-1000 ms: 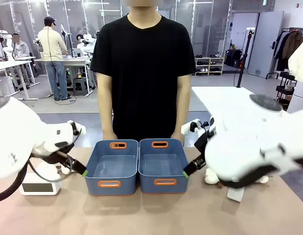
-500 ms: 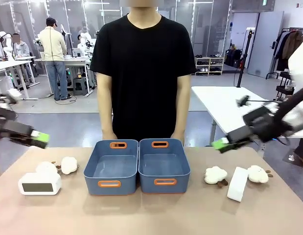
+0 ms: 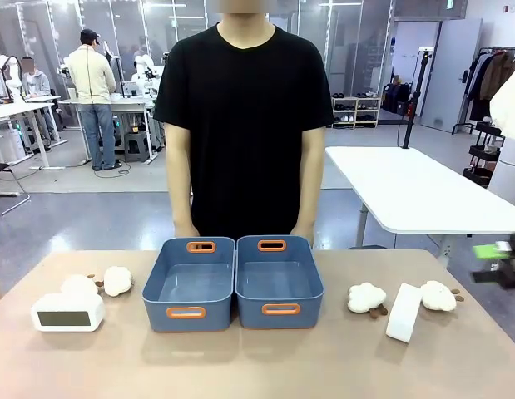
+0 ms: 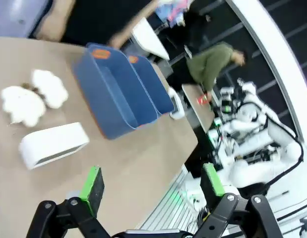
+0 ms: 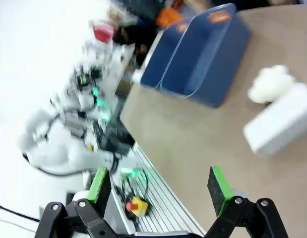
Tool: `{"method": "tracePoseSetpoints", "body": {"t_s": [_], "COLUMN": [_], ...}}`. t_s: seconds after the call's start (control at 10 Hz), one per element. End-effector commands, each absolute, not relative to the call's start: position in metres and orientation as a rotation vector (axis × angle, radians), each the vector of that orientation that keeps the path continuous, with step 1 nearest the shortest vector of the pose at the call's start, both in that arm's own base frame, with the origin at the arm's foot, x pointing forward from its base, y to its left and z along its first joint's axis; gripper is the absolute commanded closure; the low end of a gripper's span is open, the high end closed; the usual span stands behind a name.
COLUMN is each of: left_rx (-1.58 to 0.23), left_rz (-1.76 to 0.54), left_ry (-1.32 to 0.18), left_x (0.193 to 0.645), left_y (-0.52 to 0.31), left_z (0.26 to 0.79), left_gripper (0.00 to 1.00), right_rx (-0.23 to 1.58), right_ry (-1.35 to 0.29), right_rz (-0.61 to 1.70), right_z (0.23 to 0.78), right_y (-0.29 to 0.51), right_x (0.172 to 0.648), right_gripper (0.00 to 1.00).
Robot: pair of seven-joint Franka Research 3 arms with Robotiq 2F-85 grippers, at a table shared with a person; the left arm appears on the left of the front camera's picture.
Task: Sort the digital clocks into the basket.
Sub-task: Pick up the Digital clock from the table and place it into the empty Plastic storage basket.
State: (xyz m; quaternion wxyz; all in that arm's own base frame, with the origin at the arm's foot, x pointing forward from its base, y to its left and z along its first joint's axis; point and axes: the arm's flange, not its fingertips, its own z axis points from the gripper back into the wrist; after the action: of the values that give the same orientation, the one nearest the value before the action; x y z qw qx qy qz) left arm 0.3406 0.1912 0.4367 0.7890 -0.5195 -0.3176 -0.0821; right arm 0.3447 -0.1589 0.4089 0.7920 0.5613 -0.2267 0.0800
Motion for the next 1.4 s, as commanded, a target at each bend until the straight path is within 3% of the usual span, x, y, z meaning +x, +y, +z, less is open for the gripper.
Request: {"method": "tracePoseSetpoints", "body": {"t_s": [0.0, 0.3, 0.5, 0.6, 1.3], "left_rx": [-1.108, -1.056, -0.978, -1.050, -1.050], "left_rz": [-0.107, 0.058, 0.109, 0.082, 0.082], "left_ry": [-0.776, -0.862, -0.887, -0.853, -0.853], "left_x": [0.303, 0.267, 0.267, 0.253, 0.253], "left_y": [0.232, 0.278, 0.276, 0.289, 0.289], "left_z": [0.437, 0.430, 0.436, 0.432, 0.432], "left_gripper": [0.00, 0.00, 0.00, 0.00, 0.00], "right_rx": [1.234, 1.186, 1.130, 1.183, 1.183], "right_ry": [-0.618, -0.706, -0.706, -0.682, -0.682], "right_rz": [0.026, -0.050, -0.036, -0.085, -0.085], "right_z": [0.399, 0.404, 0.408, 0.404, 0.404], "right_y": [-0.211, -0.243, -0.233, -0.256, -0.256], "right_x": [0.312, 0.280, 0.290, 0.272, 0.272], "right_gripper": [0.00, 0.00, 0.00, 0.00, 0.00]}}
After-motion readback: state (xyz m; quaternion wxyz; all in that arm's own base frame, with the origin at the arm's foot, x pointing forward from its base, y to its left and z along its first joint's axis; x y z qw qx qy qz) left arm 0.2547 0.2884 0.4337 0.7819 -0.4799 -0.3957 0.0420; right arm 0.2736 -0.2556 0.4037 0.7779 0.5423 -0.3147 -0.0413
